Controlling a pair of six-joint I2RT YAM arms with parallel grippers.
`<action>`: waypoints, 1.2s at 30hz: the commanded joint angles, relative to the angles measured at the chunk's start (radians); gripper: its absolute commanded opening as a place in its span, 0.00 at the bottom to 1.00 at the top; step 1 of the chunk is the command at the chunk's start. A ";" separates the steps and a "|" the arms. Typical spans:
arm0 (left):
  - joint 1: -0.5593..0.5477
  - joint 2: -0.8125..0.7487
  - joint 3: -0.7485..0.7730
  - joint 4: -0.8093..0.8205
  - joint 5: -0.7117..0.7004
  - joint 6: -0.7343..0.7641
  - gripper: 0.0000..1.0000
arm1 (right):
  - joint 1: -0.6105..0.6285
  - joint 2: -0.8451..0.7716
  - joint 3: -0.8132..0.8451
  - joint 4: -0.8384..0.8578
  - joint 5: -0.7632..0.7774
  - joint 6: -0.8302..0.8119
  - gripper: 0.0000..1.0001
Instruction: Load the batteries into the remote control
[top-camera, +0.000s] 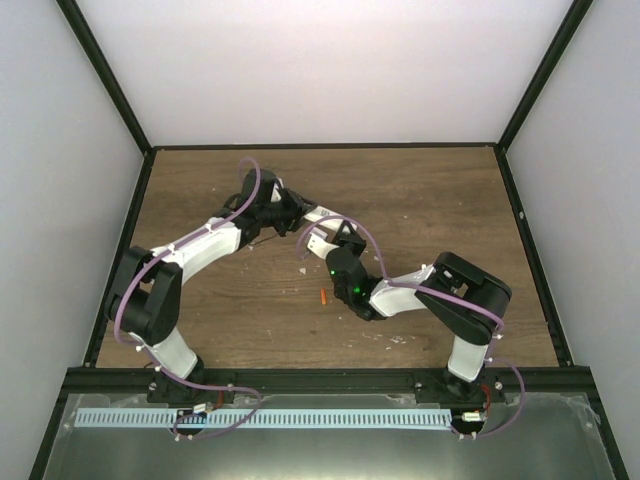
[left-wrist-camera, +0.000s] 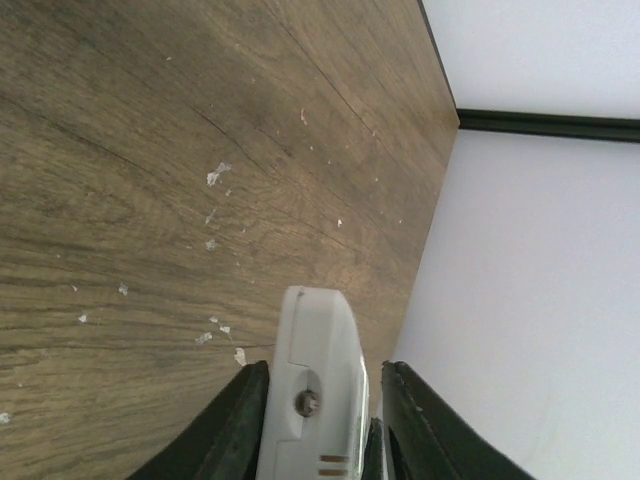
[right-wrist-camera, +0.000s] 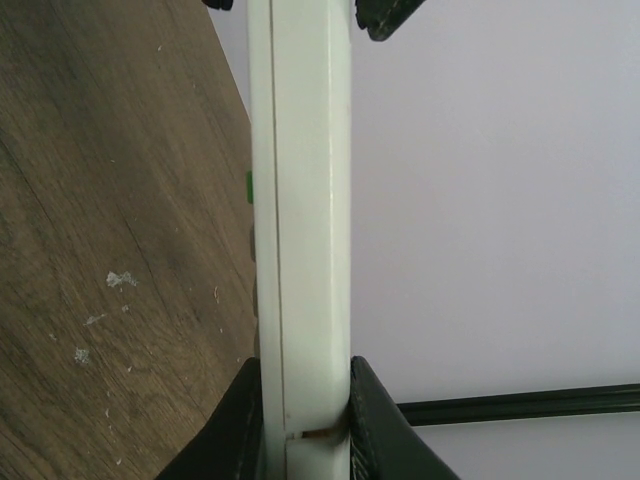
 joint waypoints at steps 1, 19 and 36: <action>-0.011 0.013 0.029 0.018 0.020 0.002 0.30 | 0.012 0.004 0.021 0.063 0.005 -0.004 0.11; -0.011 0.011 -0.002 0.099 0.051 -0.031 0.02 | 0.011 0.007 0.014 0.101 0.028 0.026 0.48; 0.020 0.020 -0.123 0.450 0.123 0.082 0.00 | 0.008 -0.223 0.005 -0.266 -0.196 0.382 1.00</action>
